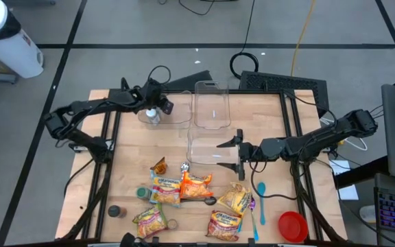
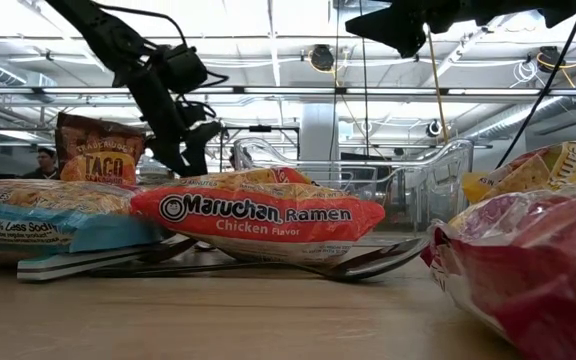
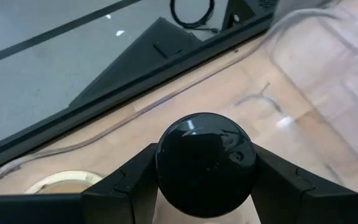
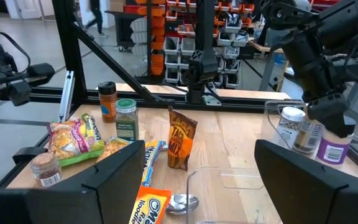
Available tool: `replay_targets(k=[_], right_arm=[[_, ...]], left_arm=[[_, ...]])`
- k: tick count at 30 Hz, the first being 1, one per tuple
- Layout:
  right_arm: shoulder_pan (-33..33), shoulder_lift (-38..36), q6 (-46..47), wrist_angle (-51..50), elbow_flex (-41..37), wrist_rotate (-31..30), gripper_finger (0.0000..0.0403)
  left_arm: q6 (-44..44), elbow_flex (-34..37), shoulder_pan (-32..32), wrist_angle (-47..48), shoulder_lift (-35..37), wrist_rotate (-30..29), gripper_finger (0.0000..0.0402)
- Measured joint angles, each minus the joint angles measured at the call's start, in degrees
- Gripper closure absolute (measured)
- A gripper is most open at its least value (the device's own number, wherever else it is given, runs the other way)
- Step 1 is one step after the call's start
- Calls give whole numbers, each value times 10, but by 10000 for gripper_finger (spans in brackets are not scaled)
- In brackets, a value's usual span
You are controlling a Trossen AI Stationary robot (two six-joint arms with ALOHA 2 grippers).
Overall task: Pick & Place Food Item
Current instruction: Put the right purple seasoning bottle into the top left transparent container, then put the orange seasoning pack into the top left transparent container
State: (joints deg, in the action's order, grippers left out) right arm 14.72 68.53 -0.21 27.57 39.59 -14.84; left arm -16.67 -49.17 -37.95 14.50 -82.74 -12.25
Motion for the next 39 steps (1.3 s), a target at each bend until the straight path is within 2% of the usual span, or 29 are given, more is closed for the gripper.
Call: replay_targets(k=[11,13,18,23,31,39], right_arm=[[0,0,0,0,0,0,110],[0,0,0,0,0,0,110],[0,0,0,0,0,0,110],[0,0,0,0,0,0,110],[0,0,0,0,0,0,110],[0,0,0,-2,0,0,110]], left_arm=[[-2,-1,0,1,-4,-7,197],[-4,-1,0,1,-5,-16,171],[-9,-1,0,5,-5,-48,70],[-8,-1,0,3,-5,-48,25],[-4,-1,0,-7,-5,-43,15],[-3,-21,7,-9,32,-38,14]])
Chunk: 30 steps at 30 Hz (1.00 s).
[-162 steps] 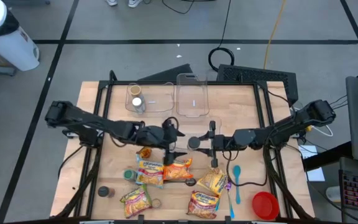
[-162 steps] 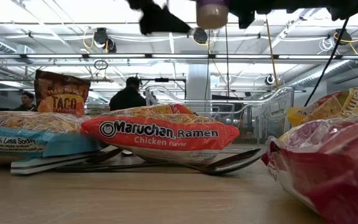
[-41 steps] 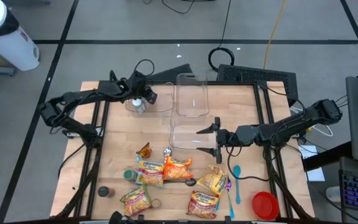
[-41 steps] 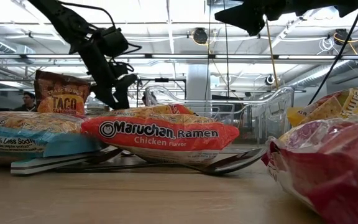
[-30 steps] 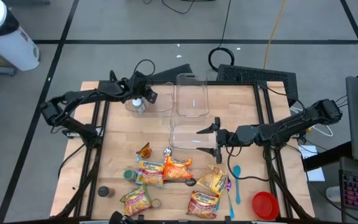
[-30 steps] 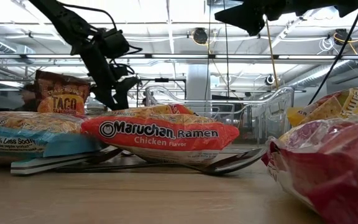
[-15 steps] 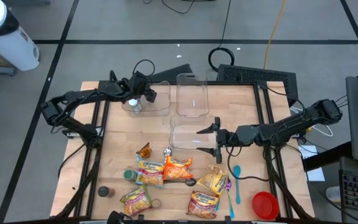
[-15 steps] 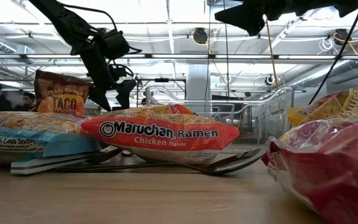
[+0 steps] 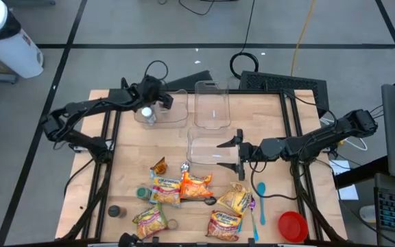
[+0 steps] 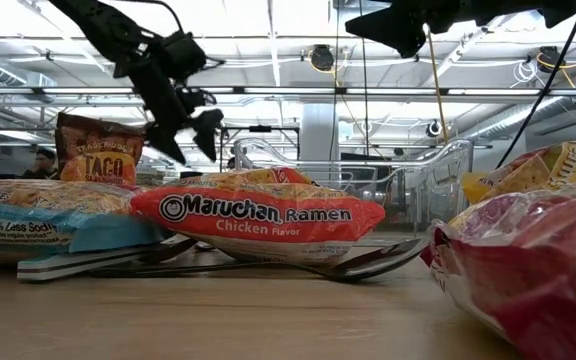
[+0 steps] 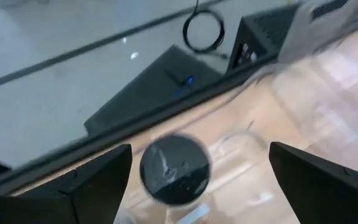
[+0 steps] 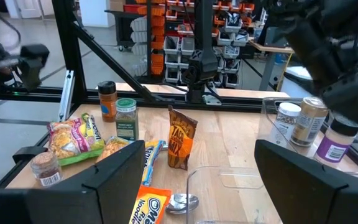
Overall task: Pick & Place Food Item
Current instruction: Put the orange seasoning pack into the top left transparent container
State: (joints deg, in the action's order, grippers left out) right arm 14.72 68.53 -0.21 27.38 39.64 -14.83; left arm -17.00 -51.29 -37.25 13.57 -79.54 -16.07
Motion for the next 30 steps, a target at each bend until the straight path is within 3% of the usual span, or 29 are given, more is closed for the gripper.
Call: replay_targets(k=[9,13,17,22,26,30], right_arm=[[0,0,0,-8,0,0,110],[0,0,0,-8,0,0,110],[0,0,0,-8,0,0,110],[0,0,-4,-7,0,0,110],[0,0,-4,-7,0,0,110],[0,0,-4,-7,0,1,110]], left_arm=[[-8,-20,32,38,116,35,14],[-7,-20,95,68,192,36,14],[-7,-10,212,66,262,-9,14],[-10,37,406,7,327,-99,14],[-7,77,542,-53,342,-165,14],[18,102,639,-115,342,-222,14]])
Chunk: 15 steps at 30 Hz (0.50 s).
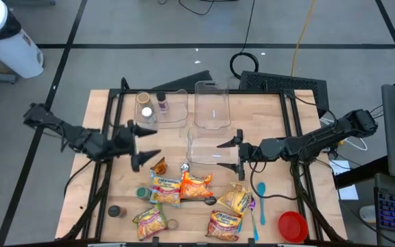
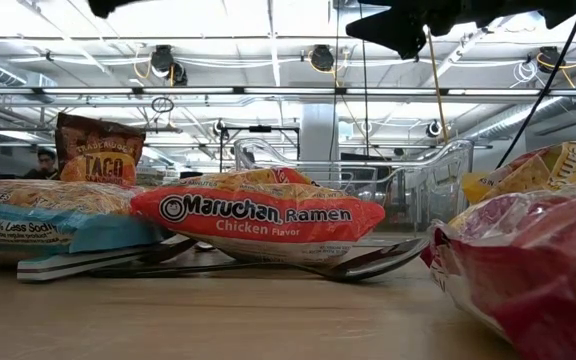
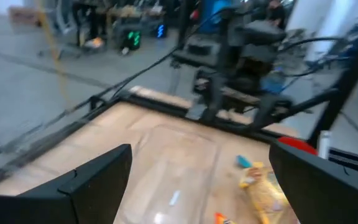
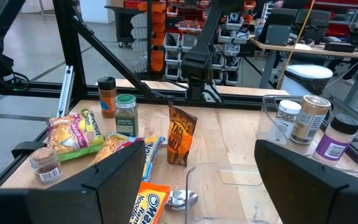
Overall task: Pick & Place Food Item
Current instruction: Put the orange seasoning pack into the top left transparent container
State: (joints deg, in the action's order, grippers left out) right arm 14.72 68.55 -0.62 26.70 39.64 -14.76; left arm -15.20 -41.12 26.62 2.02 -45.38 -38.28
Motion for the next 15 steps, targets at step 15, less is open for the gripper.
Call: replay_targets(k=[15], right_arm=[[0,0,6,0,0,1,110]], left_arm=[[-54,99,102,-110,-28,-64,14]])
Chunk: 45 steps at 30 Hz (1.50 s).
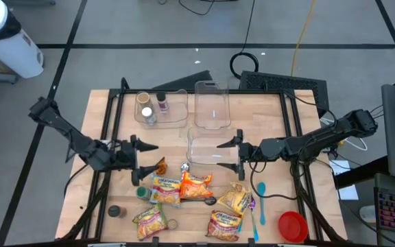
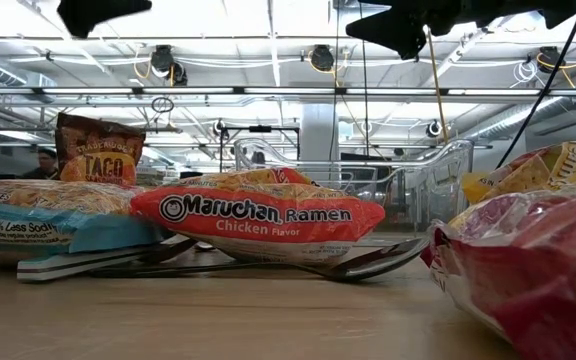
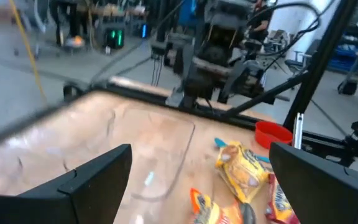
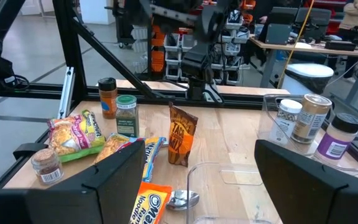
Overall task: Pick & Place Food Item
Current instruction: Put the orange seasoning pack into the top left transparent container
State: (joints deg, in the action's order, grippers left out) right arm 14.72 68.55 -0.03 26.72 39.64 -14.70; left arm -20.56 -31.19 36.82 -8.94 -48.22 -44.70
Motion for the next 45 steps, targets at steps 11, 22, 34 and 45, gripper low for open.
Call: replay_targets(k=[11,22,34,45], right_arm=[[0,0,0,0,0,0,110],[0,0,0,0,0,0,110],[0,0,0,0,0,0,110],[0,0,0,0,0,0,110]], left_arm=[[-134,-101,-3,215,-89,64,14],[-348,-210,-78,536,-235,201,16],[-323,-210,-170,561,-292,332,118],[-296,-210,-193,572,-291,333,203]])
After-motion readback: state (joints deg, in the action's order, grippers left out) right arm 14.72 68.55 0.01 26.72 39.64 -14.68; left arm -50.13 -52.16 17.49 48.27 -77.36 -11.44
